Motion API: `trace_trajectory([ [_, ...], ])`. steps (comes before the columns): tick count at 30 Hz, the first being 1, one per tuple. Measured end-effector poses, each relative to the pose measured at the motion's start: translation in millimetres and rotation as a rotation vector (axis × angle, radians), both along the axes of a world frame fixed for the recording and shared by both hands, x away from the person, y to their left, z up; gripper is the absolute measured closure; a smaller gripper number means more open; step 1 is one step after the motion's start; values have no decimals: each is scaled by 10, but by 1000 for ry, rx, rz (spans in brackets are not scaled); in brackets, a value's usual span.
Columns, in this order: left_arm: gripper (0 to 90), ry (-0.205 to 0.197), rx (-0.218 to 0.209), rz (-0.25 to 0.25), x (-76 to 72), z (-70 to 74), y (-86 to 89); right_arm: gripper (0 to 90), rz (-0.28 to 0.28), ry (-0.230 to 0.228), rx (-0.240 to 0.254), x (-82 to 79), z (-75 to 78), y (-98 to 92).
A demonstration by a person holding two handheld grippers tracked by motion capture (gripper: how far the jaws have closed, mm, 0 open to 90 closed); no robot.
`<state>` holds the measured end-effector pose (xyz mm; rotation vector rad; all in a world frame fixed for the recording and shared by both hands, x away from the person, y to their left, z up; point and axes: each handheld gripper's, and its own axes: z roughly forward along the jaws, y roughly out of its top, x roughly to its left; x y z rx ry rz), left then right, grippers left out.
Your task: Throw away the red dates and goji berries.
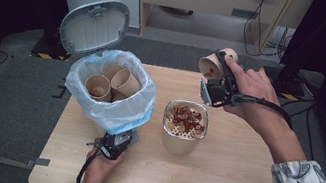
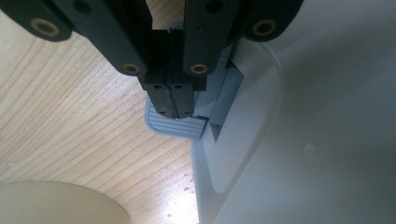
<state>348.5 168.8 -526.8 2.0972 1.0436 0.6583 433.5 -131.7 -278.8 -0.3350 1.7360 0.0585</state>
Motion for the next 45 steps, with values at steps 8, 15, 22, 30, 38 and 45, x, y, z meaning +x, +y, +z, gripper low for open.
trace_trajectory([
  [8,892,2,-1,-1,0,1,3,310,-5,41,19,48,-160,-34],
  [15,892,3,-1,-1,0,2,4,309,-9,79,49,85,-302,-56],
  [22,892,3,0,-2,1,2,4,309,-16,86,43,103,-361,-84],
  [30,892,2,-1,-1,1,1,3,310,-23,97,60,112,-375,-129],
  [38,892,2,0,-2,1,1,4,310,-30,103,65,115,-408,-171],
  [45,892,2,-1,-2,0,1,3,309,-36,105,68,114,-422,-207],
])
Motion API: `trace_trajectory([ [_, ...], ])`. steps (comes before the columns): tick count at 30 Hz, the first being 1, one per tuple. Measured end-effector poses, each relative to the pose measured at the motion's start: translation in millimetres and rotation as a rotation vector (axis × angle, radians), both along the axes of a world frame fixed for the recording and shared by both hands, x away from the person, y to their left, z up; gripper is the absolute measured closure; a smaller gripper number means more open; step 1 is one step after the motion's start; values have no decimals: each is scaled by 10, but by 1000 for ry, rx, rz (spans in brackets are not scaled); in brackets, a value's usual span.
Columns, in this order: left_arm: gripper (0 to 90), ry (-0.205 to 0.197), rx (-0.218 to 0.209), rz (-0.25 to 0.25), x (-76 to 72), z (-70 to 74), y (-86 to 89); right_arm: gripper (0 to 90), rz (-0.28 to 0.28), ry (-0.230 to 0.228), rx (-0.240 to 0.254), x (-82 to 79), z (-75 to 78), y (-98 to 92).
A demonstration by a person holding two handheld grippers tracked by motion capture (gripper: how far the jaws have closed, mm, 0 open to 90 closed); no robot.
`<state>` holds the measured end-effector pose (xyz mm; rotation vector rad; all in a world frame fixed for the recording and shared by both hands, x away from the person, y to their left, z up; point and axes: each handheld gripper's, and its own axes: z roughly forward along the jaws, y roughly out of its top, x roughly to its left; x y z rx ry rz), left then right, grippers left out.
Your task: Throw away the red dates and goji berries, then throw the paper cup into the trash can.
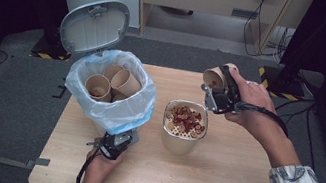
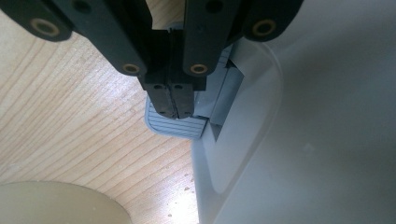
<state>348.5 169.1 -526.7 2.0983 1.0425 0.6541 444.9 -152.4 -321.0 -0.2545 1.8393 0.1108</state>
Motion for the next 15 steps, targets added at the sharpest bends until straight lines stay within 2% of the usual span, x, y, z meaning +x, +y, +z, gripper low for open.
trace_trajectory([
  [8,892,-1,-2,-1,1,-2,2,309,-18,27,49,25,-32,-106],
  [15,892,3,-3,-4,7,2,11,310,-55,94,151,101,-105,-295],
])
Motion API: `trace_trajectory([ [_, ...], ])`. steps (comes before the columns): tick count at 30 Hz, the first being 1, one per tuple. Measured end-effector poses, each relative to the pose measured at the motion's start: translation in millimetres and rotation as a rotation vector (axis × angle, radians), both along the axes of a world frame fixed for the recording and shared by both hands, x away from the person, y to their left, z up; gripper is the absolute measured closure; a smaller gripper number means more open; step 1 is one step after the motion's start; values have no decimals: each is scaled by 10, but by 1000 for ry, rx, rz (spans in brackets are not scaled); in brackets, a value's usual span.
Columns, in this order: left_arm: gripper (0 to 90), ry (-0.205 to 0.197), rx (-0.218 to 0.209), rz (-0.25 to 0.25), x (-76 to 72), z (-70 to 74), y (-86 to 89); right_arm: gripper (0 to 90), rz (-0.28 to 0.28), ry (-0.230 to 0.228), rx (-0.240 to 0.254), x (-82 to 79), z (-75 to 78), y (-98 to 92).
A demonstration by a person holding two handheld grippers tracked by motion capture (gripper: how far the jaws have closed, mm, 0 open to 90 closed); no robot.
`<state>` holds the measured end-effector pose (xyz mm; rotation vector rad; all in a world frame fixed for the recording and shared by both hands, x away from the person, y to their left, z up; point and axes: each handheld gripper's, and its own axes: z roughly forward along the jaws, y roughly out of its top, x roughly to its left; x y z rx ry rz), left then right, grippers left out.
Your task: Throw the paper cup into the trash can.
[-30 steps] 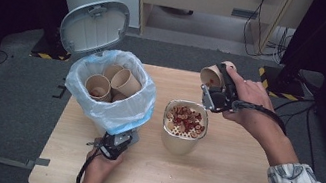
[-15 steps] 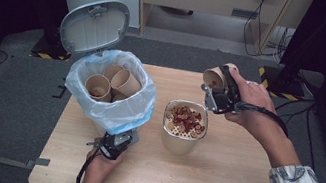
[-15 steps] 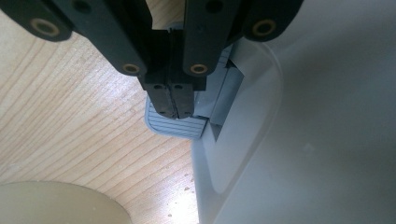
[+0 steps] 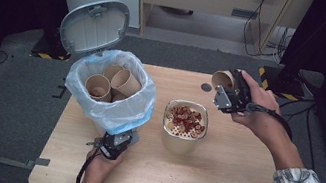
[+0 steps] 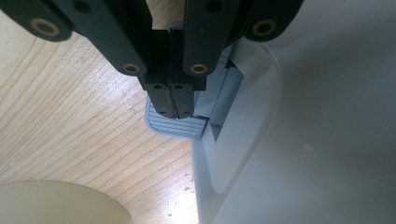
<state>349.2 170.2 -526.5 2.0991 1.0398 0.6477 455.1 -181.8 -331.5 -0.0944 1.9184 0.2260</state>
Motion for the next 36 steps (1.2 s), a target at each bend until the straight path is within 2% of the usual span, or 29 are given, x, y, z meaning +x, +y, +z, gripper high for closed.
trace_trajectory([
  [1,892,0,-1,10,-5,0,-2,310,-6,12,14,13,-16,-29],
  [8,892,-5,11,-5,0,1,-1,312,-59,89,111,91,-109,-232],
  [10,893,-5,12,-5,-1,1,-3,312,-72,117,159,104,-122,-286],
  [21,892,-7,15,-5,-3,1,-5,314,-92,282,326,137,-191,-452],
  [24,892,-7,15,-5,-3,1,-5,314,-93,312,368,138,-194,-473],
  [31,892,-7,15,-6,-3,1,-4,315,-91,425,505,177,-192,-549],
  [36,892,-6,15,-6,-3,1,-3,315,-78,489,587,200,-188,-597],
])
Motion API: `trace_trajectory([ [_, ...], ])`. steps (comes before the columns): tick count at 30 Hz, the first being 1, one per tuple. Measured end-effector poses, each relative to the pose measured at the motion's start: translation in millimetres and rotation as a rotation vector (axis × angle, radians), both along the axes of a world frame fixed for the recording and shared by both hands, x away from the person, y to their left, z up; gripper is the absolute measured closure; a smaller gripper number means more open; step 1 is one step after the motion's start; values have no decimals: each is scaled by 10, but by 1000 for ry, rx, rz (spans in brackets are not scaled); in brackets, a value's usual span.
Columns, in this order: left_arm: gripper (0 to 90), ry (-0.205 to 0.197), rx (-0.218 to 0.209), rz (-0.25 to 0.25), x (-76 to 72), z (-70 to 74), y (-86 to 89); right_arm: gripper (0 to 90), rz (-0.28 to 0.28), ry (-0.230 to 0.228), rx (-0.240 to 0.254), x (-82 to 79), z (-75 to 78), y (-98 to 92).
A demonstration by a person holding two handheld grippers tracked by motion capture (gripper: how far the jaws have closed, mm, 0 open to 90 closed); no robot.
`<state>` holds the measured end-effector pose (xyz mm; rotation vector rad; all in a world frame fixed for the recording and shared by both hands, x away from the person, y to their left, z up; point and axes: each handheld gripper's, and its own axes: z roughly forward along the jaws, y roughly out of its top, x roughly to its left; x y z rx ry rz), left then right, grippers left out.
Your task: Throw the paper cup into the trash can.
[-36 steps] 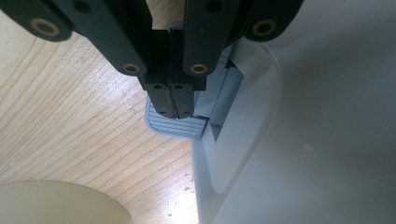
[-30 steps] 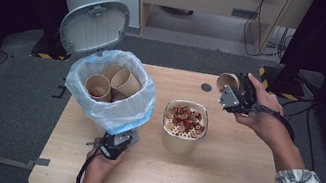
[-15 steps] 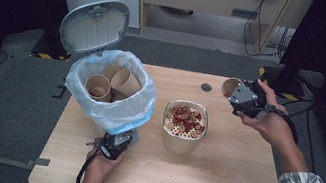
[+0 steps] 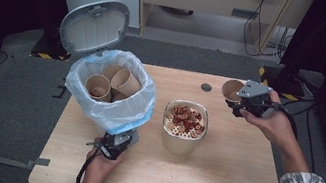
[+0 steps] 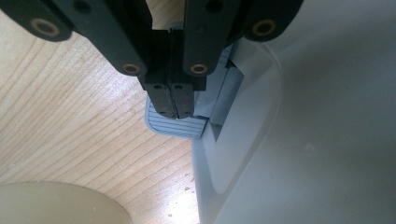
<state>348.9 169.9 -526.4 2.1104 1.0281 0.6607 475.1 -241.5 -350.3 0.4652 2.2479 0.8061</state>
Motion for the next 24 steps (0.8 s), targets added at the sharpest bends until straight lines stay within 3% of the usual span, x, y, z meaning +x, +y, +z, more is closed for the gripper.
trace_trajectory([
  [7,892,0,-1,0,0,0,1,315,7,46,85,22,17,-49],
  [16,892,0,0,0,0,0,1,315,11,109,142,45,0,-80],
  [24,892,0,-1,-1,1,0,1,315,18,157,234,45,49,-101],
])
